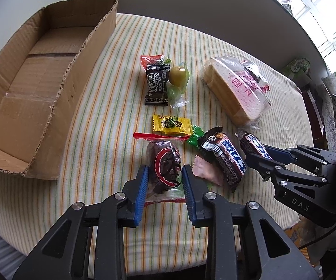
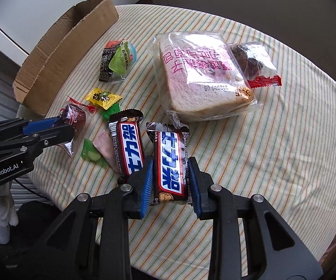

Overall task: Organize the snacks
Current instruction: 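Grasp the red-wrapped candy bag with the left gripper while the right grasps a chocolate bar, then carry both snacks over the cardboard box and open both grippers to drop them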

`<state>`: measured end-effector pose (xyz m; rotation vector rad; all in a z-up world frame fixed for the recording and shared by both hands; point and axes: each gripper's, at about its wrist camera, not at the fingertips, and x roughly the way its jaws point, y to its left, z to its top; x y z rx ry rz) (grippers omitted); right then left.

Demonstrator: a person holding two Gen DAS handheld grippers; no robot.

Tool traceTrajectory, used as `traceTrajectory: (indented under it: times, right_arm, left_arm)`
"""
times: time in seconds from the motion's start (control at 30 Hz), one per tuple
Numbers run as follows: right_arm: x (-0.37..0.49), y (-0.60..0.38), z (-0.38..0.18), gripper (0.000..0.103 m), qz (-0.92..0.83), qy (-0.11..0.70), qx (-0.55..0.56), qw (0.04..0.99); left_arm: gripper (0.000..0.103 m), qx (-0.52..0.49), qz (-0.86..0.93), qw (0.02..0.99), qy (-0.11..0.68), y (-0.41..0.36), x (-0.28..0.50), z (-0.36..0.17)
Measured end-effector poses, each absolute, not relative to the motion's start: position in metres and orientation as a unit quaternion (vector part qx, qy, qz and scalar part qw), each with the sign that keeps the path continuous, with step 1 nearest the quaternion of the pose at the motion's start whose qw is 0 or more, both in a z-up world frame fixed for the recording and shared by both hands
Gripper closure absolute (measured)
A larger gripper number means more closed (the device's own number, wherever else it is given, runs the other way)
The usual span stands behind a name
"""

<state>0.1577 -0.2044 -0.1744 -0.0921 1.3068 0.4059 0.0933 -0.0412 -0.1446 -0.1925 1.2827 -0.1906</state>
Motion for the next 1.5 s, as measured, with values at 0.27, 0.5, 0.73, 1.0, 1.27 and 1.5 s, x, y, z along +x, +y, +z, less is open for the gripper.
traceTrajectory:
  times: [0.27, 0.5, 0.73, 1.0, 1.27, 1.5]
  right_arm:
    - [0.143, -0.206, -0.154, 0.073, 0.19, 0.586, -0.032, 0.787]
    - [0.134, -0.197, -0.116, 0.073, 0.206, 0.558, -0.025, 0.804]
    - [0.137, -0.159, -0.081, 0.073, 0.242, 0.527, -0.037, 0.814]
    - [0.155, -0.097, -0.066, 0.073, 0.282, 0.506, -0.063, 0.813]
    - [0.173, -0.036, -0.074, 0.073, 0.306, 0.502, -0.086, 0.804]
    - [0.191, 0.007, -0.086, 0.073, 0.316, 0.507, -0.107, 0.795]
  left_arm:
    - [0.075, -0.093, -0.092, 0.802, 0.583, -0.035, 0.088, -0.13]
    - [0.075, -0.109, -0.091, 0.811, 0.568, -0.02, 0.082, -0.112]
    - [0.075, -0.126, -0.08, 0.825, 0.544, 0.004, 0.081, -0.089]
    - [0.075, -0.141, -0.047, 0.836, 0.529, 0.041, 0.083, -0.079]
    - [0.075, -0.158, 0.001, 0.837, 0.525, 0.091, 0.085, -0.083]
    - [0.075, -0.16, 0.034, 0.835, 0.526, 0.124, 0.093, -0.09]
